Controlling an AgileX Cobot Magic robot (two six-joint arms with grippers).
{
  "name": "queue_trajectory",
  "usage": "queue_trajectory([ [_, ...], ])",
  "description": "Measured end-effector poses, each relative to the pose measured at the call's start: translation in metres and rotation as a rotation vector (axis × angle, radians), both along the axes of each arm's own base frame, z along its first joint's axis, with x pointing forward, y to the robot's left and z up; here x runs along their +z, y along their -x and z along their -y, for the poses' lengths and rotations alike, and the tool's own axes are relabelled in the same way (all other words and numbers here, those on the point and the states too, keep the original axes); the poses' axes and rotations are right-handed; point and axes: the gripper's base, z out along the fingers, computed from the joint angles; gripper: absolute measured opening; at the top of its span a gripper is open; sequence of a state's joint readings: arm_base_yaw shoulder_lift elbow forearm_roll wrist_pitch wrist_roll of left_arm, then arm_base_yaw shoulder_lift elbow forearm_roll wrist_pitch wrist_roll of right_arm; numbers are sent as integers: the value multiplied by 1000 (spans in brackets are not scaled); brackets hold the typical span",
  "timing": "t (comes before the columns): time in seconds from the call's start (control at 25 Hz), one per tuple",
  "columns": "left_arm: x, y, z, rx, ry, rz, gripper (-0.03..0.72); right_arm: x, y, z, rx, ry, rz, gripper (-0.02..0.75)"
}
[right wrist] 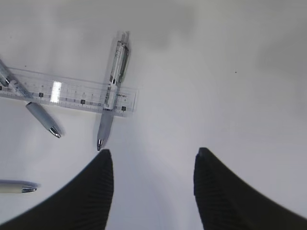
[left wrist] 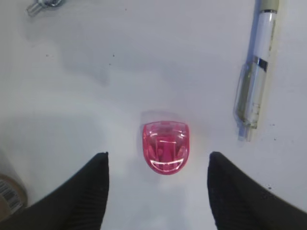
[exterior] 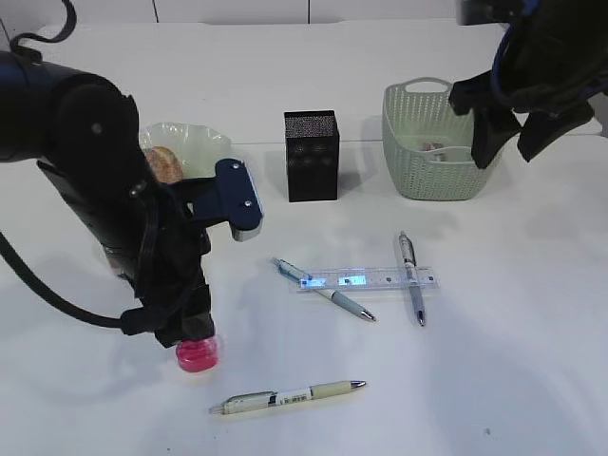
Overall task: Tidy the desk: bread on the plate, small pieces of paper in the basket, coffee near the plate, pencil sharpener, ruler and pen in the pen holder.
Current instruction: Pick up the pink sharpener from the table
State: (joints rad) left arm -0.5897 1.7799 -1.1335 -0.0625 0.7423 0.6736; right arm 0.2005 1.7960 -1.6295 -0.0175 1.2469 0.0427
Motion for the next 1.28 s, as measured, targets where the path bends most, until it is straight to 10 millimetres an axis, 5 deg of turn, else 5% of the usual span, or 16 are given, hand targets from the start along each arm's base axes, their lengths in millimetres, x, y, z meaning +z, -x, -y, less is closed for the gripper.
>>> queue_trajectory([
  [1.0,-9,6,5,81,37,-128,496,0,-2,7,7,84,17,426],
  [1.28,-29,6,1,68,-47,-201,512,0,-2,7,7,84,17,427],
])
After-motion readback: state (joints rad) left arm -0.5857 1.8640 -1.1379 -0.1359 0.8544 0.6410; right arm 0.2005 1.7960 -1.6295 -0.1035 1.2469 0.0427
